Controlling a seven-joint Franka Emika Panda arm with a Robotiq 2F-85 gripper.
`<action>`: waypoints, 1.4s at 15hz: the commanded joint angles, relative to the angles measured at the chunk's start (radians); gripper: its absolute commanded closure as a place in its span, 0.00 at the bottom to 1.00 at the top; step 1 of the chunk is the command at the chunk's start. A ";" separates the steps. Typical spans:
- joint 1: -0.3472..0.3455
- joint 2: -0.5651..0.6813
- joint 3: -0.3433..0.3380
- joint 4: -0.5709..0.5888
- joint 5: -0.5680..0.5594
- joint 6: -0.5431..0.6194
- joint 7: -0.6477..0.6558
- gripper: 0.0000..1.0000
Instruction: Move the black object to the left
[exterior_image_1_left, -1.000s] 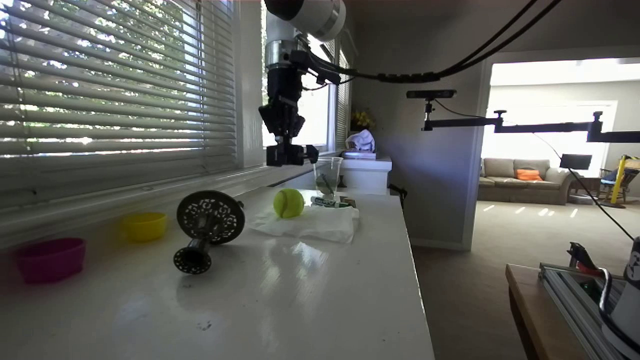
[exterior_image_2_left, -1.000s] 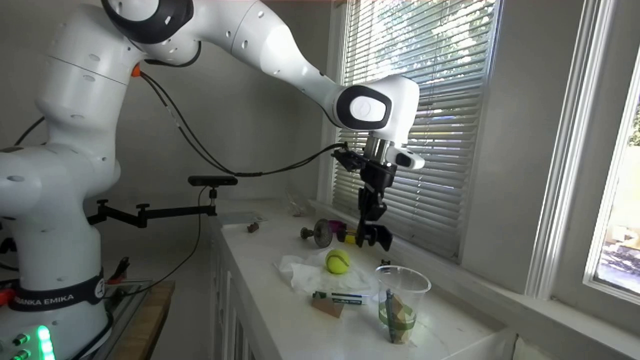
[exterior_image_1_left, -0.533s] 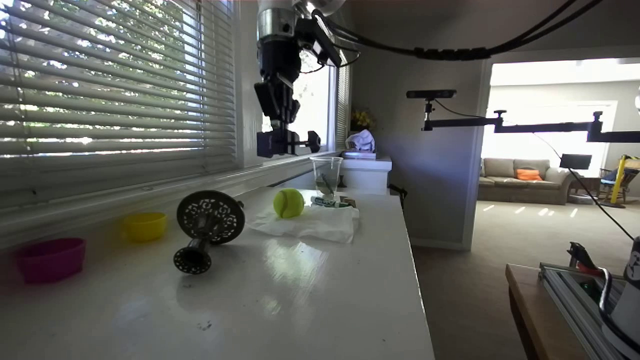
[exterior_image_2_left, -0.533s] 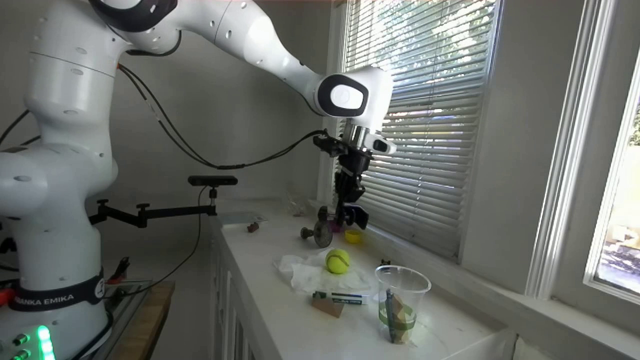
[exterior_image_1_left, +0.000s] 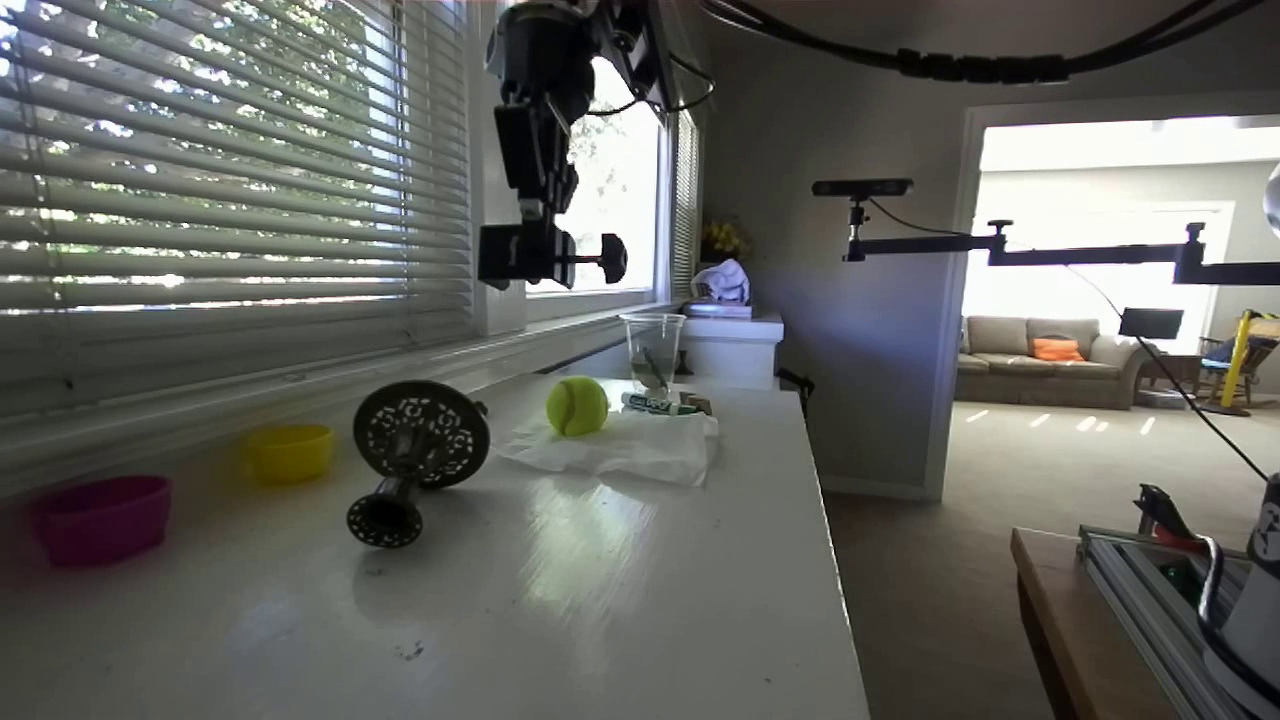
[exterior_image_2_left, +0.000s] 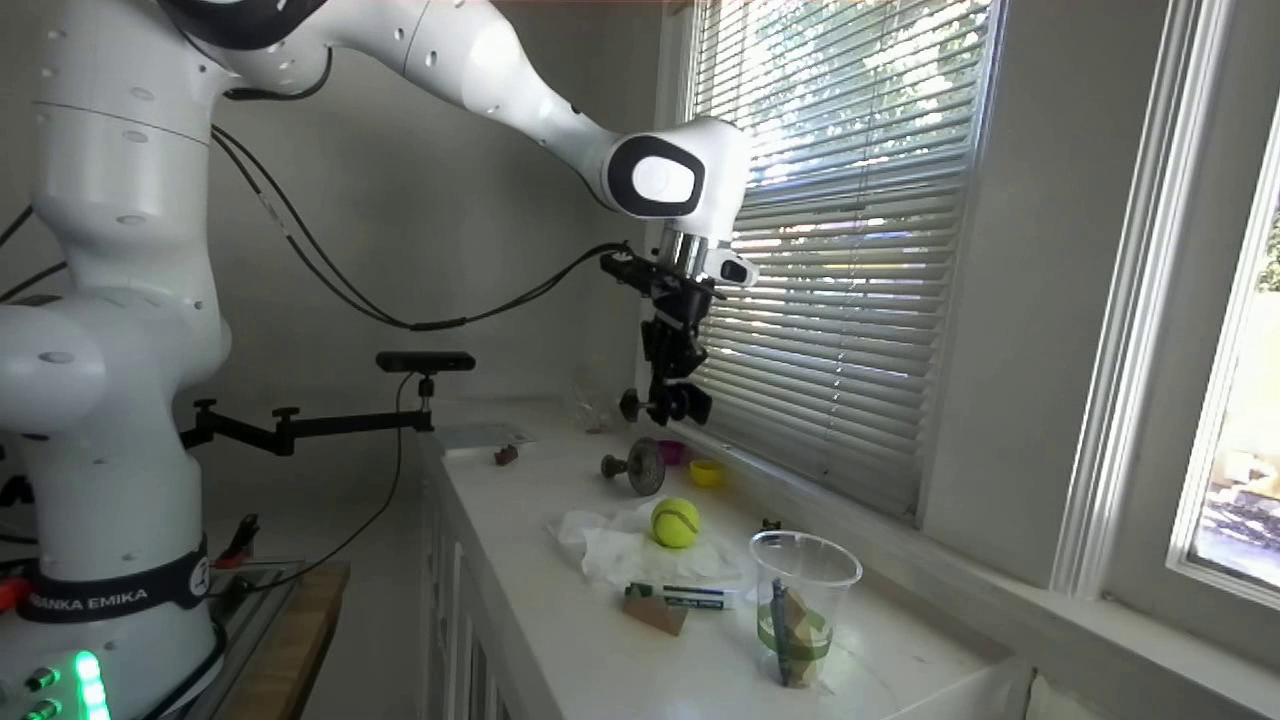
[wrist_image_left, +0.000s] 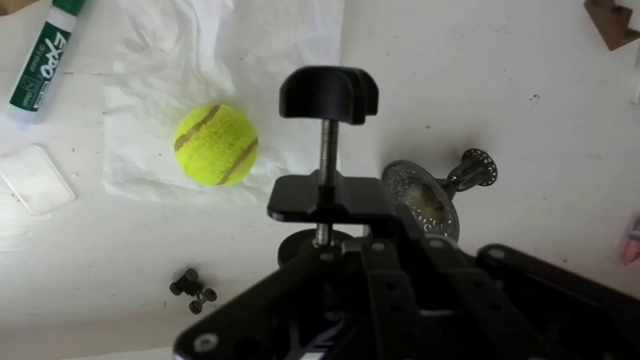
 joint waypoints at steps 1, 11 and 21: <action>0.008 0.005 -0.009 0.002 0.000 -0.003 0.000 0.92; 0.050 0.034 0.035 0.072 0.035 -0.049 -0.031 0.98; 0.154 0.107 0.140 0.257 0.003 -0.202 -0.274 0.98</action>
